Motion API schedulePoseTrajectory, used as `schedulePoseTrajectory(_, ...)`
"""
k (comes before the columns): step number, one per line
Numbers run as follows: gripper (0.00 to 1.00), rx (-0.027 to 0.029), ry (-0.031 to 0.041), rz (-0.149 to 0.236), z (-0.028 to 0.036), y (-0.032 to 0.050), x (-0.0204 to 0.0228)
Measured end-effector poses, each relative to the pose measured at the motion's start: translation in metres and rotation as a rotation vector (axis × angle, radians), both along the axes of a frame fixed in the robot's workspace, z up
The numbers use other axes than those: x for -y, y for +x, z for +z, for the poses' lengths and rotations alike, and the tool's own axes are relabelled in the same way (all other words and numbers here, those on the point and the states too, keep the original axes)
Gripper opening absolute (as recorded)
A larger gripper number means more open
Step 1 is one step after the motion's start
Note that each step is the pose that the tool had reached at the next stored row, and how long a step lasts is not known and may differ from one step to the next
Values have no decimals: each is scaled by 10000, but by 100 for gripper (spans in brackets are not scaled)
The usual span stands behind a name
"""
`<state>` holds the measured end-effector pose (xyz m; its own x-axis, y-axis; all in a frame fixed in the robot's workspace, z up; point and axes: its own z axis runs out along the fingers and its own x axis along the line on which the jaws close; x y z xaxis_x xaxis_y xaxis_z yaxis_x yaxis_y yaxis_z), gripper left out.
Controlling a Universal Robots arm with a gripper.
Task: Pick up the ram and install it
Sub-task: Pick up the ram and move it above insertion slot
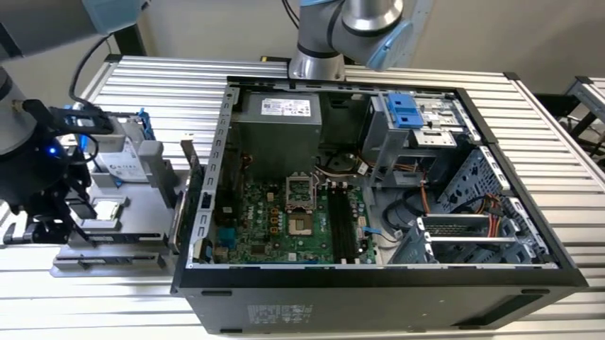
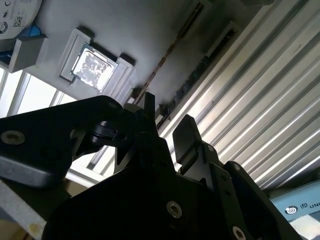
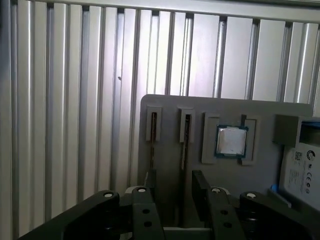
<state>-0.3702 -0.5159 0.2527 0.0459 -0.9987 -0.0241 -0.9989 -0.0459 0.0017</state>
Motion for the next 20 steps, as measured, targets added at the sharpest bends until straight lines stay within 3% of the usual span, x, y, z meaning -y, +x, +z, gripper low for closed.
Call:
schedulePoseTrajectory(6, 100, 1, -4, -113, -109, 0, 21)
schedulePoseTrajectory(15, 100, 1, -4, -145, -274, 0, 139)
schedulePoseTrajectory(20, 100, 1, -4, -169, -364, 0, 146)
